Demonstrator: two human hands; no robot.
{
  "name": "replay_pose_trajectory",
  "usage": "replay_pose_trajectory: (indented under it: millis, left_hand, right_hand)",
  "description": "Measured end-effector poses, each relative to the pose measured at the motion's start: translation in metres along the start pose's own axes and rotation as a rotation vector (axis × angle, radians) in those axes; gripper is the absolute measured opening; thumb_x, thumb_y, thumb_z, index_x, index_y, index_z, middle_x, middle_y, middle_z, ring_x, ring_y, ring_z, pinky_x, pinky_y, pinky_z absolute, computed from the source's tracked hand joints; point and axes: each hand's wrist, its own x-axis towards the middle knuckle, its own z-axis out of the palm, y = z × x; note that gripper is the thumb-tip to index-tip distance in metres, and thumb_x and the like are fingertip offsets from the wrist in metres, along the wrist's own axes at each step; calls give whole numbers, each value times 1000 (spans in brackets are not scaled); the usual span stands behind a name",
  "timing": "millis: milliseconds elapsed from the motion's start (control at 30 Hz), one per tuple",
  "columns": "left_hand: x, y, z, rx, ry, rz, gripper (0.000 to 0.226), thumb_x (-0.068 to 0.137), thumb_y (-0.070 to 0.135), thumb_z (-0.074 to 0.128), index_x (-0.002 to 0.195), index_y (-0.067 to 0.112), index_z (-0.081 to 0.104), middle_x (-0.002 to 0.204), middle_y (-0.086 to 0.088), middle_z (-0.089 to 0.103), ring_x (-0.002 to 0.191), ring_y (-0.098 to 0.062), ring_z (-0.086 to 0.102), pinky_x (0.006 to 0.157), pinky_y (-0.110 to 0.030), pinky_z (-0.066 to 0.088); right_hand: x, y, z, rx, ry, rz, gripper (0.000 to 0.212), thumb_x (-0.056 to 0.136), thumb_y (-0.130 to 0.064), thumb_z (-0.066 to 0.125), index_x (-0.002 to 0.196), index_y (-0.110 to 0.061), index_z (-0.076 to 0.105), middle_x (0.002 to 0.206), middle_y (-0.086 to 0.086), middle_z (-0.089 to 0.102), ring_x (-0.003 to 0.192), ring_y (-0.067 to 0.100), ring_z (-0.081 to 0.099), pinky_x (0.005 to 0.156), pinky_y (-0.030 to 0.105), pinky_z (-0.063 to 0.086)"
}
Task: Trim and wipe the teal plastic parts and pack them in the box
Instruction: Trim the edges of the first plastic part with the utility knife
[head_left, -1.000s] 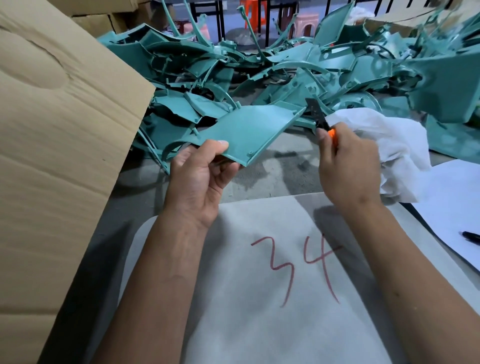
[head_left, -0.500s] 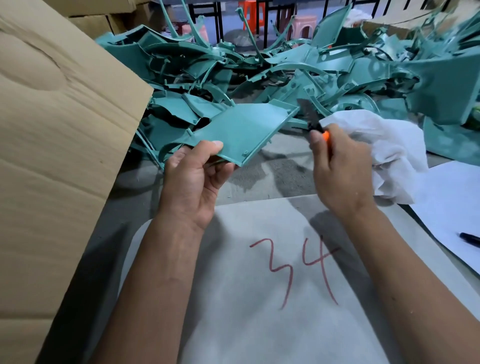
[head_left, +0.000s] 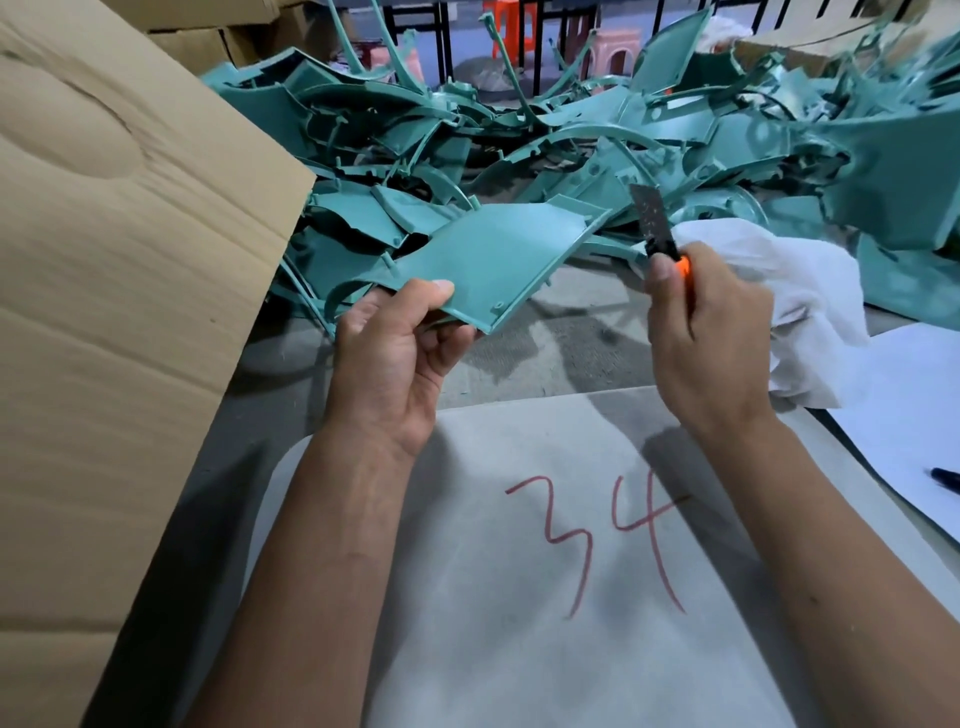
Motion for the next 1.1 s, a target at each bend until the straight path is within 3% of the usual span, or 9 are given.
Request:
replay_pose_trajectory:
  millis: [133, 267, 367, 433, 533, 667, 900, 1033, 1100]
  left_hand:
    - [1, -2, -2, 1, -5, -8, 8, 93, -2, 62, 89, 0, 69, 75, -9, 74, 50, -8, 66, 44, -13, 51]
    - [2, -1, -5, 23, -13, -19, 6, 92, -2, 63, 90, -1, 69, 76, -11, 73, 49, -8, 65, 43, -14, 51]
    - [4, -4, -7, 30, -21, 23, 9, 93, -3, 62, 90, 3, 68, 75, -9, 72, 50, -8, 65, 43, -16, 52]
    - [4, -9, -5, 69, -46, 51, 12, 94, -3, 61, 101, 3, 67, 83, -11, 75, 58, -13, 70, 47, -19, 55]
    - [2, -26, 3, 214, -67, 80, 19, 90, -6, 67, 103, 7, 67, 90, -10, 77, 70, -24, 74, 55, -29, 60]
    - [-1, -45, 12, 366, -82, 190, 26, 86, -11, 71, 95, 13, 70, 90, -4, 78, 82, -28, 76, 65, -41, 64]
    - [8, -38, 2, 274, 31, 197, 20, 89, -6, 68, 104, 6, 70, 99, -13, 77, 84, -29, 75, 60, -30, 60]
    - [12, -34, -4, 309, 63, 255, 21, 88, -7, 69, 95, 13, 71, 88, -4, 77, 79, -25, 75, 58, -29, 59]
    - [14, -33, -6, 319, 74, 284, 23, 88, -8, 69, 93, 14, 71, 85, -1, 77, 77, -22, 75, 57, -28, 59]
  right_hand:
    - [-6, -10, 4, 125, -154, -168, 32, 111, -24, 46, 81, -12, 48, 57, -2, 48, 47, 14, 45, 46, 25, 31]
    - [3, 5, 3, -117, -63, 61, 38, 111, -29, 47, 75, -18, 41, 57, -14, 38, 46, 4, 36, 48, 13, 29]
    - [7, 18, -5, -196, -17, 239, 44, 110, -41, 42, 77, -14, 50, 60, -8, 47, 54, 7, 41, 50, 18, 29]
    - [6, 19, -5, 71, 10, 359, 47, 108, -45, 40, 81, -11, 58, 60, -1, 55, 53, 18, 50, 54, 29, 42]
    - [8, 9, -4, 615, 62, 599, 50, 109, -50, 39, 85, -12, 61, 59, 4, 55, 48, 20, 47, 45, 29, 40]
    - [10, 7, -6, 792, 89, 712, 58, 111, -52, 30, 91, -13, 68, 61, 4, 55, 48, 16, 47, 46, 24, 38]
    - [4, 3, -5, 423, -105, 291, 25, 110, -39, 45, 103, -22, 60, 77, -13, 51, 68, 3, 45, 61, 14, 37]
    - [-2, 10, 3, -170, -229, 321, 28, 105, -40, 56, 123, -20, 63, 115, 4, 64, 100, 20, 58, 87, 36, 46]
    - [-3, 9, 4, -242, -347, 327, 34, 103, -31, 62, 134, -15, 62, 123, 10, 61, 111, 28, 57, 97, 41, 46]
